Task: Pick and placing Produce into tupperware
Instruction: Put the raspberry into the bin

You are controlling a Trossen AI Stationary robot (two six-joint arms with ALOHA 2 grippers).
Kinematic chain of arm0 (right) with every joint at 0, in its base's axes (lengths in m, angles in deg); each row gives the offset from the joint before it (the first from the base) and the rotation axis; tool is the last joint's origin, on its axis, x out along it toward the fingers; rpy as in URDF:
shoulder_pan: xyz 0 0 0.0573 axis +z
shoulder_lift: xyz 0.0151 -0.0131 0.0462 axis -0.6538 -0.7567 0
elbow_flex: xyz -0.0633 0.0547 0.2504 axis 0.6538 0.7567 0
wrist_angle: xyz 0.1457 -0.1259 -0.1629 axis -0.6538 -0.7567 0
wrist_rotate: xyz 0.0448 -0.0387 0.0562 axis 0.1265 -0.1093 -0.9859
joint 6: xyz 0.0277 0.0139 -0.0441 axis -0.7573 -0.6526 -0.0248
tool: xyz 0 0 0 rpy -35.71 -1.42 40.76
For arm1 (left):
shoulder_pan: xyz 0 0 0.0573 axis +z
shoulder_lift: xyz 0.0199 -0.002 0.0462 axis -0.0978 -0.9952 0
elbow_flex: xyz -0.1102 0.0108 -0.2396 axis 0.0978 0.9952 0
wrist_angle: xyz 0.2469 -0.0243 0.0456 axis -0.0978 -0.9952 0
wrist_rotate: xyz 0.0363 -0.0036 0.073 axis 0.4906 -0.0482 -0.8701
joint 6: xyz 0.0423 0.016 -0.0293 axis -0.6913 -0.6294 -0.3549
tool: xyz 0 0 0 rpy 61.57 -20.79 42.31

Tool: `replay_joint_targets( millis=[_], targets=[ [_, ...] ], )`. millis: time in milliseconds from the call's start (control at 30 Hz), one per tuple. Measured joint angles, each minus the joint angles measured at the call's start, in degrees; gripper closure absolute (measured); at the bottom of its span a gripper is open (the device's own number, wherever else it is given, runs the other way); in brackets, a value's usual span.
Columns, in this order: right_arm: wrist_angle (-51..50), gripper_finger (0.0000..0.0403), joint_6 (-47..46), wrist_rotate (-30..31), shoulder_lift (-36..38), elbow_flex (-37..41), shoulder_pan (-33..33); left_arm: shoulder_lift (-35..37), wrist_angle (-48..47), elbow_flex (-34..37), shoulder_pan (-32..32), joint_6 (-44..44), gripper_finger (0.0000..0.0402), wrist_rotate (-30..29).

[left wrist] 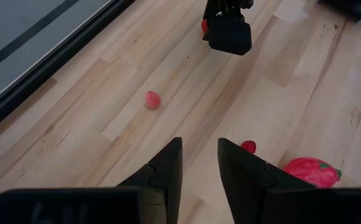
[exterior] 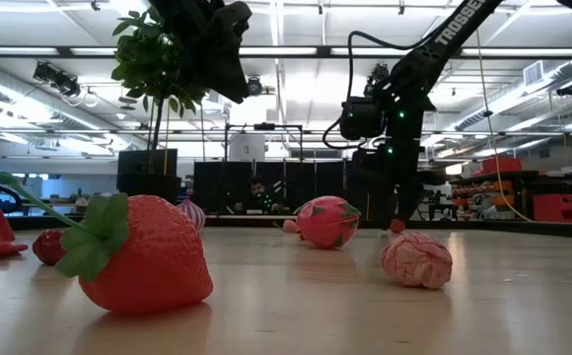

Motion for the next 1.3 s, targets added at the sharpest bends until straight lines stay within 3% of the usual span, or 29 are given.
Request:
replay_joint_targets(
  millis=[1300],
  targets=[
    [4.2, 0.0214, -2.0, 1.5, 0.2, 3.7, 0.1, 0.0, 0.0, 0.0, 0.0, 0.0, 0.0294, 0.0]
  ],
)
